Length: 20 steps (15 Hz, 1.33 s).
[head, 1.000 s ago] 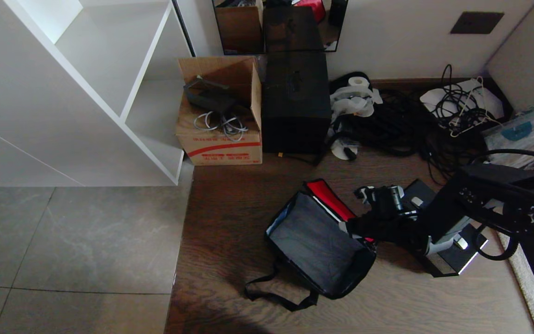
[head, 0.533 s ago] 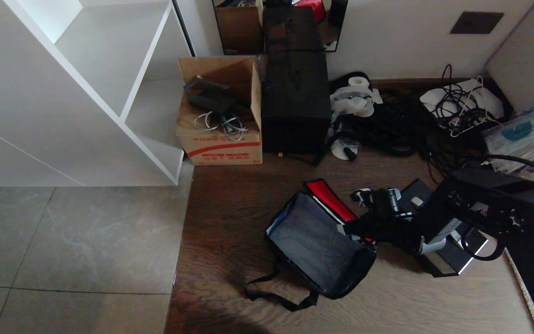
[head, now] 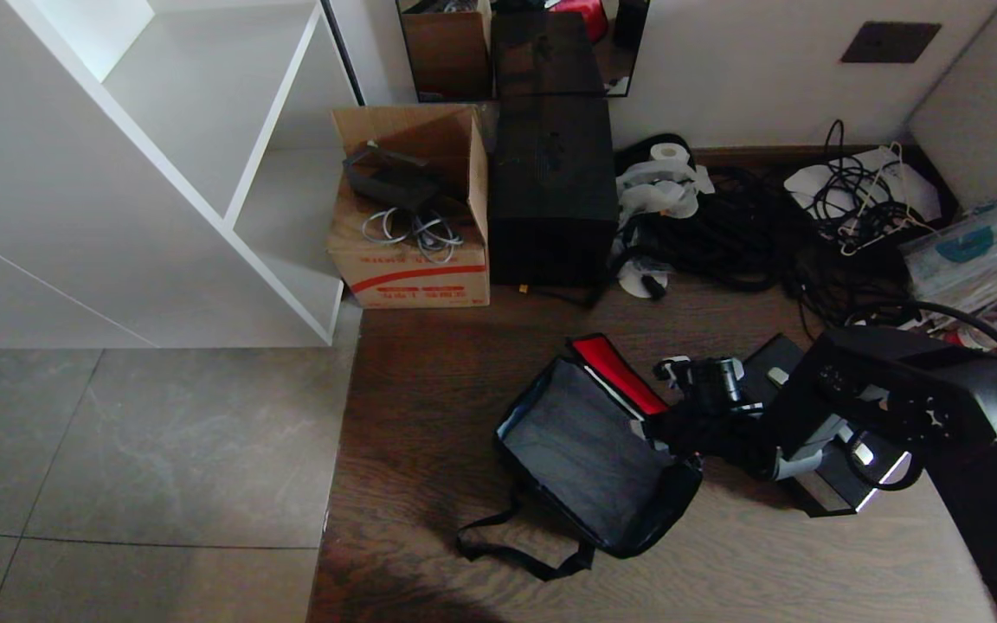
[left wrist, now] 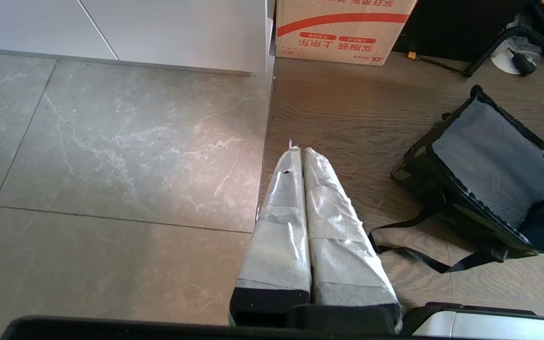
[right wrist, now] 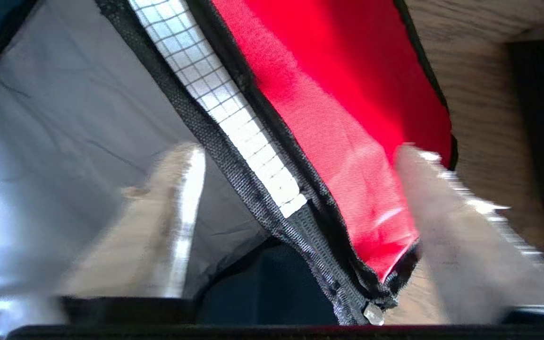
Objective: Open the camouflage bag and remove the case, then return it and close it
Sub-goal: Grip the handle again
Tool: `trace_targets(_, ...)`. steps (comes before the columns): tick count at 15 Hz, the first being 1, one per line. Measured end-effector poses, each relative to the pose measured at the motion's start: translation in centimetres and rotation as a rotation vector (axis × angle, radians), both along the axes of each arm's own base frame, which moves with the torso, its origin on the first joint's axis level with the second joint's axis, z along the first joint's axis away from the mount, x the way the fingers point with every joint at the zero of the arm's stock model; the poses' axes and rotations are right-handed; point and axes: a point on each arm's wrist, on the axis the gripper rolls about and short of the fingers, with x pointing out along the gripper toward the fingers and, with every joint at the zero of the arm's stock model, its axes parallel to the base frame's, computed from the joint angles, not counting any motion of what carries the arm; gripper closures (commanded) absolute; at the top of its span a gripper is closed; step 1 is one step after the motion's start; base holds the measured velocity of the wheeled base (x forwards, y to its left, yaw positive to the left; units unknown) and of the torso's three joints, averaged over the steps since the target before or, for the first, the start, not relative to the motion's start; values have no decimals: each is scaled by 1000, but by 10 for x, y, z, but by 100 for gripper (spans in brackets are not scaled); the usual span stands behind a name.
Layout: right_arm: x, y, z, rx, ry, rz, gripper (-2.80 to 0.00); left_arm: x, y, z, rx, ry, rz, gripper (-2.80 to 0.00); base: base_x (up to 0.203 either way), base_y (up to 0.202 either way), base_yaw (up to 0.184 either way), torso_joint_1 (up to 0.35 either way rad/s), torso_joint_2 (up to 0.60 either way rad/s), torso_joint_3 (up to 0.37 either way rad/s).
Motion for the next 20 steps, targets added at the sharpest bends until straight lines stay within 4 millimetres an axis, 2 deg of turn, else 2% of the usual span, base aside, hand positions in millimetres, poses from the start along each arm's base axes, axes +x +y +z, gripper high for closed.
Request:
trace_targets(11, -1, 0, 0, -2, 6, -4, 0, 0, 0, 0, 0, 0, 0, 0, 0, 0, 0, 0, 0, 0)
trace_targets(13, -1, -11, 2, -3, 7, -29, 0, 0, 0, 0, 0, 0, 0, 0, 0, 0, 0, 0, 0, 0)
trace_targets(18, -4, -50, 10, -15, 23, -134, 0, 0, 0, 0, 0, 0, 0, 0, 0, 0, 0, 0, 0, 0)
trace_targets(19, -6, -52, 10, -16, 27, -139, -280, 0, 0, 0, 0, 0, 0, 0, 0, 0, 0, 0, 0, 0)
trace_targets(20, -8, -51, 10, -12, 35, -140, -280, 0, 0, 0, 0, 0, 0, 0, 0, 0, 0, 0, 0, 0)
